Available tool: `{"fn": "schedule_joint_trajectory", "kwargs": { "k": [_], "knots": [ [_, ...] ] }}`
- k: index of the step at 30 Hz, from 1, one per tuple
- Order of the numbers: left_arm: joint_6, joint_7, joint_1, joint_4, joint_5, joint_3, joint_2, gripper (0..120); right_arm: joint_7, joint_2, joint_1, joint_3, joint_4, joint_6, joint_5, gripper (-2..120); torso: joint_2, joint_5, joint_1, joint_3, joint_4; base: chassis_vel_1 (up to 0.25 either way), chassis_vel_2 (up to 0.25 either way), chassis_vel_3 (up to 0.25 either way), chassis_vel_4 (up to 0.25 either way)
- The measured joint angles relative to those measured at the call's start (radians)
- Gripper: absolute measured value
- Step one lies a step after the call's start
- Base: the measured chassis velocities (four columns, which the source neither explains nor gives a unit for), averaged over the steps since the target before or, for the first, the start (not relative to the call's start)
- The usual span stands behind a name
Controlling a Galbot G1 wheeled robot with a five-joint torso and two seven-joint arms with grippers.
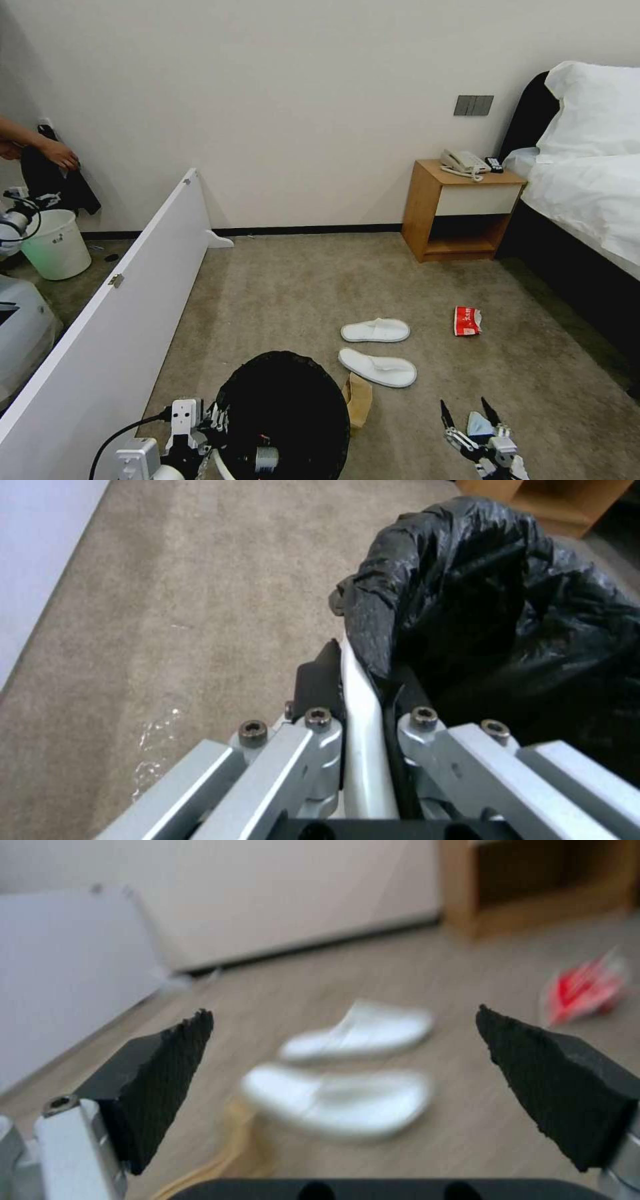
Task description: Pick up the trash bin, then pick up the garbage from the floor and place it into the trash bin.
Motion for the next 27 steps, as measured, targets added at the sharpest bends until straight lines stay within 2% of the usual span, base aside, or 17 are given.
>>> {"fn": "schedule_joint_trajectory", "kwargs": {
  "k": [1,3,4,8,9,11,12,14,17,20,25,27],
  "knots": [
    [0.000,0.000,0.000,0.000,0.000,0.000,0.000,4,0.000,0.000,0.000,0.000,0.000,0.000,0.000,100,0.000,0.0000,0.000,0.000,0.0000,0.000,0.000,0.000,0.000],
    [0.001,0.000,0.009,-0.002,0.007,-0.003,-0.001,4,0.048,-0.032,0.008,-0.064,0.028,-0.118,0.034,100,0.000,-0.0001,0.000,0.000,-0.0003,0.000,0.000,0.000,0.000],
    [0.001,0.000,0.009,-0.002,0.007,-0.003,-0.001,4,0.048,-0.032,0.008,-0.064,0.028,-0.118,0.034,100,0.000,-0.0001,0.000,0.000,-0.0003,0.000,0.000,0.000,0.000],
    [0.002,-0.001,0.025,-0.014,0.019,-0.010,-0.013,4,0.189,-0.117,0.065,-0.195,0.070,-0.291,0.112,100,0.000,-0.0001,0.000,0.000,-0.0001,0.000,0.000,0.000,0.000],
    [0.002,-0.001,0.025,-0.014,0.019,-0.010,-0.013,4,0.189,-0.117,0.065,-0.195,0.070,-0.291,0.112,100,0.000,-0.0001,0.000,0.000,-0.0001,0.000,0.000,0.000,0.000],
    [0.002,-0.001,0.034,-0.020,0.028,-0.014,-0.021,4,0.242,-0.172,0.104,-0.260,0.071,-0.370,0.170,100,0.000,-0.0004,0.000,0.000,-0.0001,0.000,0.000,0.000,0.000],
    [0.002,-0.001,0.034,-0.020,0.028,-0.014,-0.021,4,0.242,-0.172,0.104,-0.260,0.071,-0.370,0.170,100,0.000,-0.0004,0.000,0.000,-0.0001,0.000,0.000,0.000,0.000],
    [0.002,-0.001,0.044,-0.027,0.034,-0.019,-0.028,4,0.291,-0.197,0.139,-0.312,0.055,-0.433,0.213,100,0.000,0.0000,0.000,0.000,-0.0002,0.000,0.000,0.000,0.000],
    [0.002,-0.002,0.055,-0.037,0.038,-0.030,-0.034,4,0.322,-0.187,0.199,-0.367,0.010,-0.480,0.246,100,0.000,-0.0005,0.000,0.000,-0.0003,0.000,0.000,0.000,0.000],
    [0.002,-0.002,0.058,-0.039,0.039,-0.033,-0.036,4,0.324,-0.175,0.218,-0.384,-0.004,-0.486,0.253,100,0.000,-0.0002,0.000,0.000,-0.0003,0.000,0.000,0.000,0.000],
    [0.001,-0.002,0.081,-0.052,0.062,-0.038,-0.059,4,0.353,-0.084,0.349,-0.469,-0.101,-0.517,0.280,100,0.000,0.0001,0.000,0.000,0.0000,0.000,0.000,0.000,0.000],
    [-0.001,-0.002,0.086,-0.055,0.067,-0.038,-0.063,4,0.367,-0.069,0.371,-0.482,-0.119,-0.527,0.281,100,0.000,-0.0005,0.000,0.000,0.0000,0.000,0.000,0.000,0.000]
  ]
}}
